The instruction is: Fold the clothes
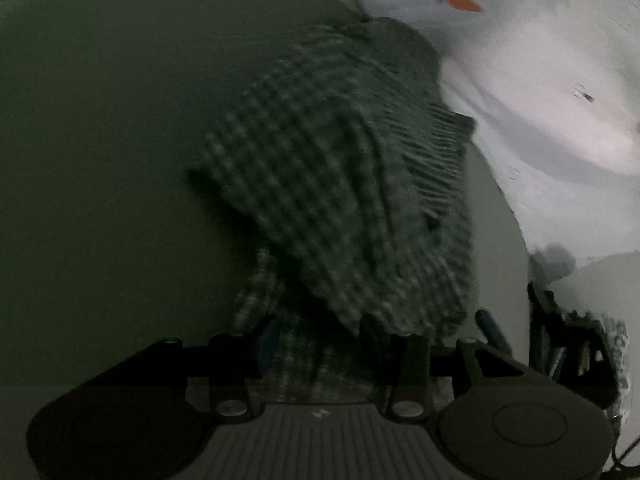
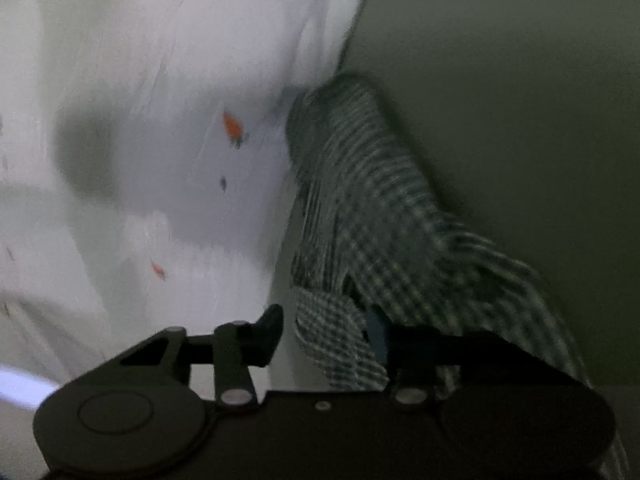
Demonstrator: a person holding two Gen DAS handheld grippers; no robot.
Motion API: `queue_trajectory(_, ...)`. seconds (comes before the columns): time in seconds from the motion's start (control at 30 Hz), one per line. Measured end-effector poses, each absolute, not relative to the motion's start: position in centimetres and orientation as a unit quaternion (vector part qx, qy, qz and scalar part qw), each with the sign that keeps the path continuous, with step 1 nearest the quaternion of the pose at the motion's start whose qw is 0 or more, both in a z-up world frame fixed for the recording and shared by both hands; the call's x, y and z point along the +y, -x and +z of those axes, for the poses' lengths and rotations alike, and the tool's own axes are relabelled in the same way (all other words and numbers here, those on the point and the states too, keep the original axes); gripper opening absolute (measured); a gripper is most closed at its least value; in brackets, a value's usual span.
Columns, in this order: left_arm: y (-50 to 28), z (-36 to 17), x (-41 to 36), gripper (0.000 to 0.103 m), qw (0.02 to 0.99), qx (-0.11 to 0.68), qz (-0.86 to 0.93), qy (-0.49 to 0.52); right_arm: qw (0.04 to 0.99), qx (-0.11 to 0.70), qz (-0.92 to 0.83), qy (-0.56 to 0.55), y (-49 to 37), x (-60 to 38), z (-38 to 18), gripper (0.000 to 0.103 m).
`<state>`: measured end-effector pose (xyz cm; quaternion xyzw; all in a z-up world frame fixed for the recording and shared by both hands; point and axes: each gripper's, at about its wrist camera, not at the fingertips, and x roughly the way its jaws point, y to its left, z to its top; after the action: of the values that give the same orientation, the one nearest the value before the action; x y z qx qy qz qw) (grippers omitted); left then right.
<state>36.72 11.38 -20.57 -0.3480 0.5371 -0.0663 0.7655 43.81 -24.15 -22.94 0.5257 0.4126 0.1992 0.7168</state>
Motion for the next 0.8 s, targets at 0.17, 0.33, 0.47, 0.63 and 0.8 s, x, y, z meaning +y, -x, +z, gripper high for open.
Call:
queue_trajectory(0.17, -37.7, -22.0, 12.0, 0.046, 0.744, 0.546, -0.055, 0.382, 0.765, 0.454, 0.223, -0.399, -45.5, -20.8, -22.3, 0.046)
queue_trajectory(0.33, -37.8, -21.6, 12.6, 0.046, 0.743, 0.54, -0.044, 0.392, 0.797, 0.486, 0.242, -0.264, -47.2, -17.4, -21.7, 0.046)
queue_trajectory(0.47, -36.6, -20.4, 12.4, 0.046, 0.754, 0.531, -0.036, 0.384, 0.798, 0.487, 0.248, -0.253, -46.0, -17.6, -21.5, 0.005)
queue_trajectory(0.63, -34.5, -19.0, 12.1, 0.047, 0.765, 0.518, -0.035, 0.381, 0.772, 0.472, 0.26, -0.337, -42.9, -19.8, -20.8, 0.004)
queue_trajectory(0.8, -32.0, -17.1, 11.5, 0.047, 0.779, 0.493, -0.035, 0.386, 0.761, 0.463, 0.247, -0.38, -38.0, -22.2, -20.8, 0.004)
